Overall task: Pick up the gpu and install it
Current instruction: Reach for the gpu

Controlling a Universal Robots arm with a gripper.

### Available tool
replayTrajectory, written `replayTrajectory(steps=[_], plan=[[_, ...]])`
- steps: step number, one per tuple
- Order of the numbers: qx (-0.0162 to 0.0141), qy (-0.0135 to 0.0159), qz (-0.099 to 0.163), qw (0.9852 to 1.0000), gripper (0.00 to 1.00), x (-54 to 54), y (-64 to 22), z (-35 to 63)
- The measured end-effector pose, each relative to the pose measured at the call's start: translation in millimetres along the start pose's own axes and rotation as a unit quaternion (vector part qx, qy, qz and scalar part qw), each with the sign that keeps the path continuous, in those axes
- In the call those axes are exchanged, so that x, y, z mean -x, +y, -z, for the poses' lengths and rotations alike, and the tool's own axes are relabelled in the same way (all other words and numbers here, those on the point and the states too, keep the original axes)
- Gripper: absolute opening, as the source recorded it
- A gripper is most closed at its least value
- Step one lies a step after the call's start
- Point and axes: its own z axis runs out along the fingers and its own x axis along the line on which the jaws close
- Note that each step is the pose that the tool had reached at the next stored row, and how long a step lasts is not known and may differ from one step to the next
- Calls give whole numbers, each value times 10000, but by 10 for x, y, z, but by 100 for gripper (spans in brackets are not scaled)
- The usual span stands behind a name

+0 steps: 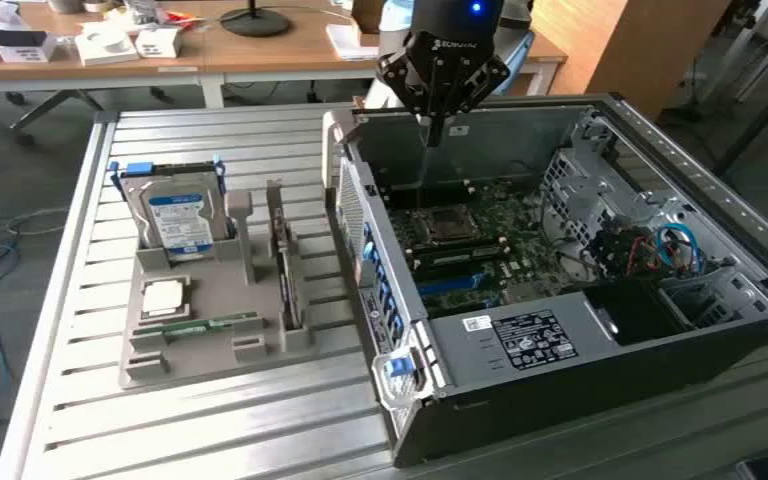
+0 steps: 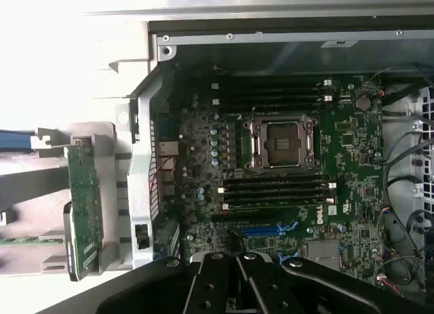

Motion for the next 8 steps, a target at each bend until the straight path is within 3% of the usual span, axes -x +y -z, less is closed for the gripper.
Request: replayTrajectory(steps=[8], plan=[[0,0,0,10000,11,0,0,0]])
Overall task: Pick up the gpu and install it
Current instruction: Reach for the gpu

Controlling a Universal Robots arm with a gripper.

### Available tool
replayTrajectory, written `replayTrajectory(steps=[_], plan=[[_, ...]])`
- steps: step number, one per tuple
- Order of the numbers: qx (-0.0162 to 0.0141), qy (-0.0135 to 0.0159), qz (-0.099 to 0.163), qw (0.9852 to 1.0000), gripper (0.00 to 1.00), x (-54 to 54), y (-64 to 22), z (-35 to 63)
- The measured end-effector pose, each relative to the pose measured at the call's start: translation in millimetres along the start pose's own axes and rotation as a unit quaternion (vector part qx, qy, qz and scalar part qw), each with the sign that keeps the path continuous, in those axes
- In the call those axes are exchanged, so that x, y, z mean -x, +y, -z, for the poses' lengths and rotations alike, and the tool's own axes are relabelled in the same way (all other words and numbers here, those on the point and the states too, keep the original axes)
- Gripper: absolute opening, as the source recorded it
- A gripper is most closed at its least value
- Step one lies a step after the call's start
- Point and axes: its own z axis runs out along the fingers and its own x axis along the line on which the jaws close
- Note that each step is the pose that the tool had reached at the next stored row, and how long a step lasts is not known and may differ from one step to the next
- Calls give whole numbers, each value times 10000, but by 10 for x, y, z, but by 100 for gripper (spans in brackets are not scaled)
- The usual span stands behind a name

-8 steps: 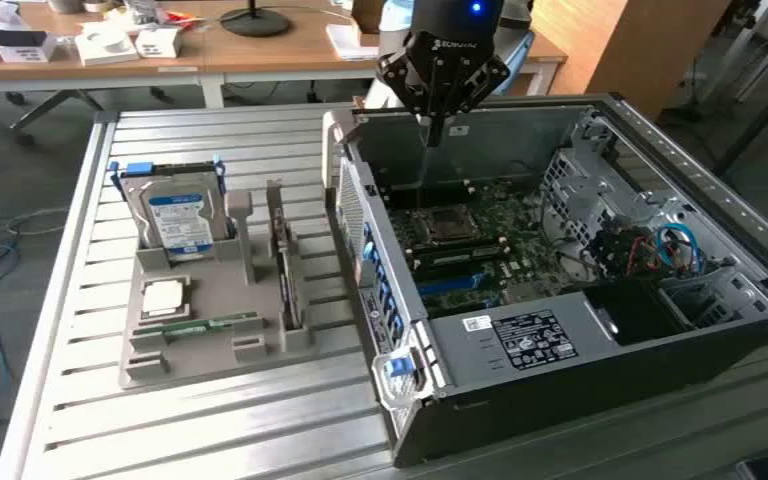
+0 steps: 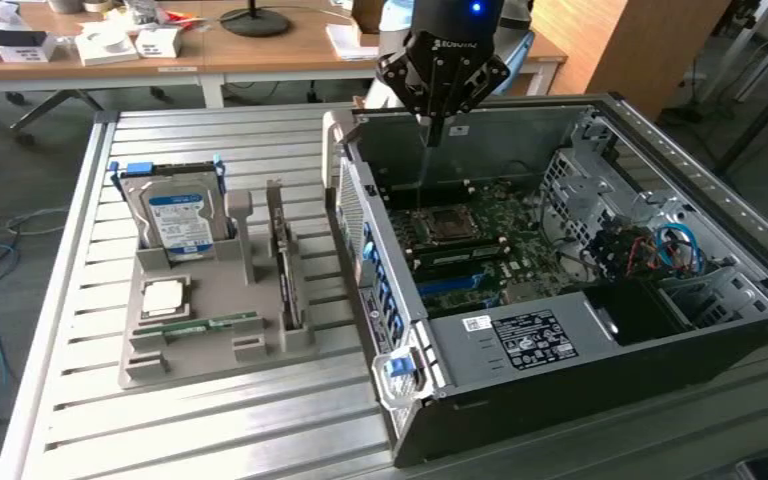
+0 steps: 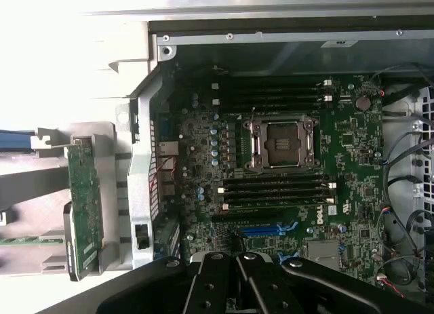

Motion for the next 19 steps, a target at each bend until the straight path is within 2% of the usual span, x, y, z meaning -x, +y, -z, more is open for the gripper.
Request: replayTrajectory(steps=[6,19], plan=[[1,-1,-1,10000,11,-8,-1,-1],[0,0,-1,10000,11,-250,-4,-2]])
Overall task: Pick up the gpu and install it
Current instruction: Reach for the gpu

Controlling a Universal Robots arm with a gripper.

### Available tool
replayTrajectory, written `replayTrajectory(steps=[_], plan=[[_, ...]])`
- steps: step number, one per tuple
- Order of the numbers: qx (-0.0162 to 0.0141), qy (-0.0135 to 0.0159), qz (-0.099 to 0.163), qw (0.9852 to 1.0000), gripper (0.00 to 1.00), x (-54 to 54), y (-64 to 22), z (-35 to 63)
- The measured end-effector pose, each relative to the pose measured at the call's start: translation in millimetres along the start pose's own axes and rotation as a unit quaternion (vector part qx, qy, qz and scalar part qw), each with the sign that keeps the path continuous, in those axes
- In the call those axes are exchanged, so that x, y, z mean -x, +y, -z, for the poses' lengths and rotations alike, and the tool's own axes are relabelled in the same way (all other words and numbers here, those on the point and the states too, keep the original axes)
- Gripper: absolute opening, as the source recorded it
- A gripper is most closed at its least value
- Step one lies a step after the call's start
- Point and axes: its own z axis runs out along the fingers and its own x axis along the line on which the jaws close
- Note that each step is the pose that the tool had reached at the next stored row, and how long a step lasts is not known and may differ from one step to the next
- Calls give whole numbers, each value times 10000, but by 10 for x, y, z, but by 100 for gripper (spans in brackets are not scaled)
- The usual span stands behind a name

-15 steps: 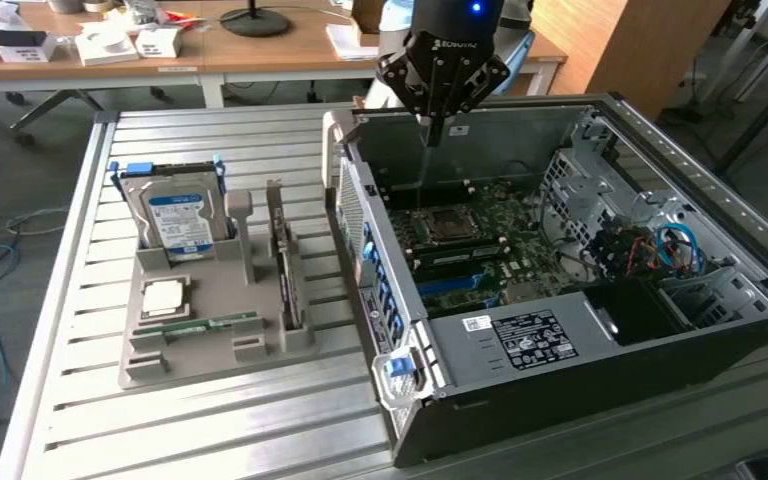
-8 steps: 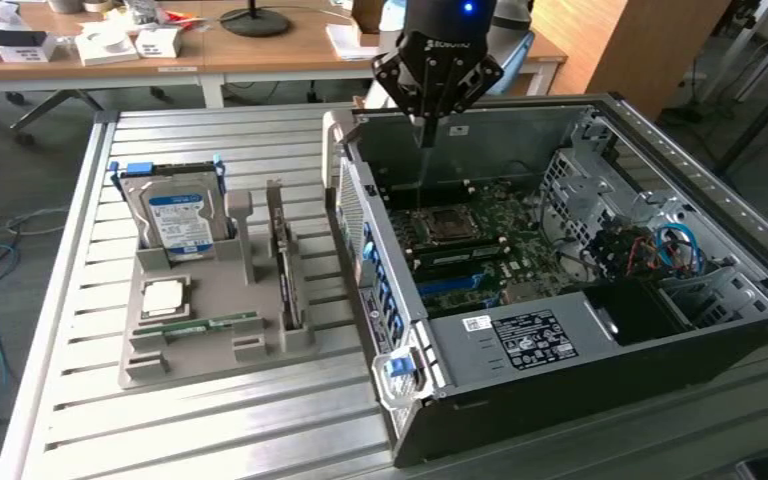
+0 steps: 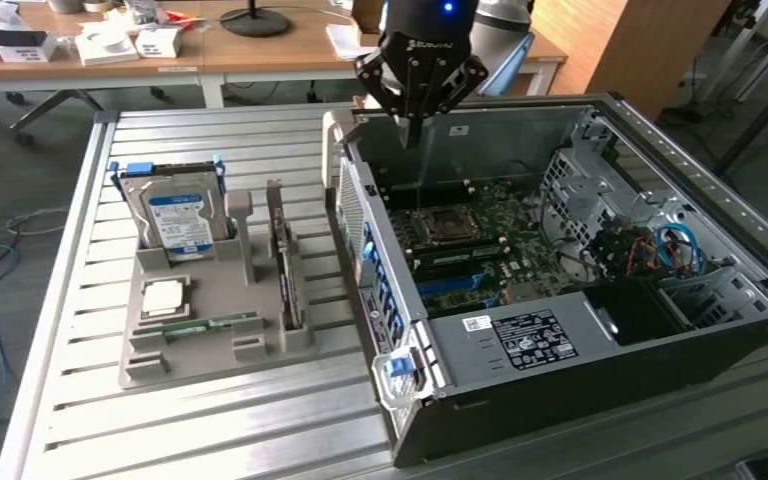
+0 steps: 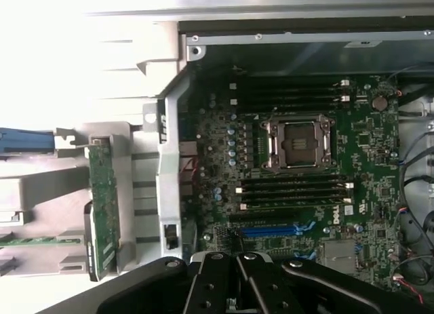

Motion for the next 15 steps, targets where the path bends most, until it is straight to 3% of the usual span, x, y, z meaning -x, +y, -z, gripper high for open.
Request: replayTrajectory(steps=[15], plan=[[0,0,1,10000,11,-226,10,-14]])
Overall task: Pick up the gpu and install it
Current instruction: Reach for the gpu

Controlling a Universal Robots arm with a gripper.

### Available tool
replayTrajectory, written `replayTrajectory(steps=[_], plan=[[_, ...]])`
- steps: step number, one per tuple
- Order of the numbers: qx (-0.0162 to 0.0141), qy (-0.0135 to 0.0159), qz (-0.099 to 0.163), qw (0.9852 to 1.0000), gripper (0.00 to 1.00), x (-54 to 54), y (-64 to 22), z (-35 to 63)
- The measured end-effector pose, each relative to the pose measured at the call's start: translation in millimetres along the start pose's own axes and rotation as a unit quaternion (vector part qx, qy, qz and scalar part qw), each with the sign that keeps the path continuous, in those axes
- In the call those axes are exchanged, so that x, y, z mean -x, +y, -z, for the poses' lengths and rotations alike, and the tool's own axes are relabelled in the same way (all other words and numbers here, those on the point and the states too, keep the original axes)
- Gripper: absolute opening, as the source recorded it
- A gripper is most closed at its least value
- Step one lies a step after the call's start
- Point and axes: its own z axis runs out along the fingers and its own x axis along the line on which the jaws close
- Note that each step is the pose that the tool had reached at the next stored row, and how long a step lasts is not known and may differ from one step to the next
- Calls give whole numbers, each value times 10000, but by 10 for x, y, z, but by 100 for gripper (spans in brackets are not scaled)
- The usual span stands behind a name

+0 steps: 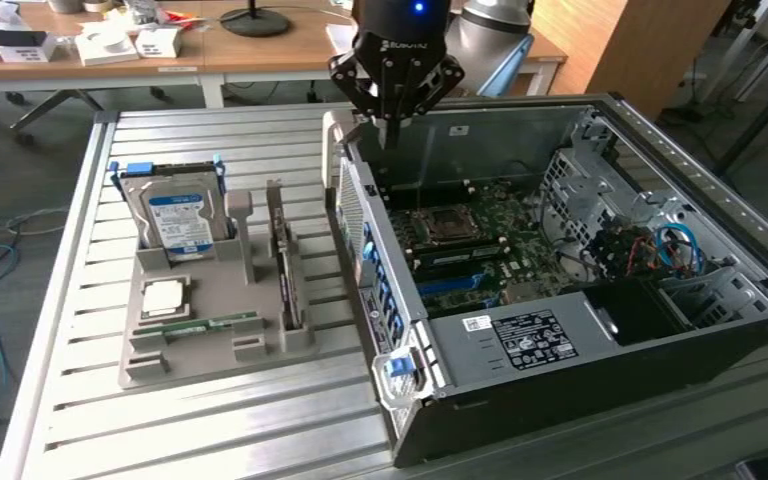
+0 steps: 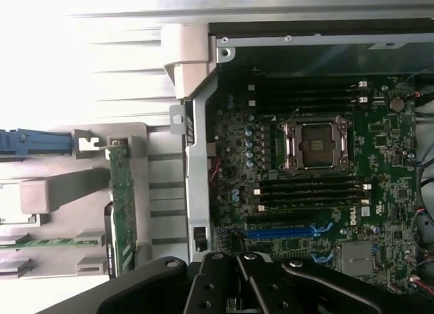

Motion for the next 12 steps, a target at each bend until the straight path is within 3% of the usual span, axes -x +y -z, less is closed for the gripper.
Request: replayTrajectory(steps=[12], plan=[[0,0,0,10000,11,-165,13,-20]])
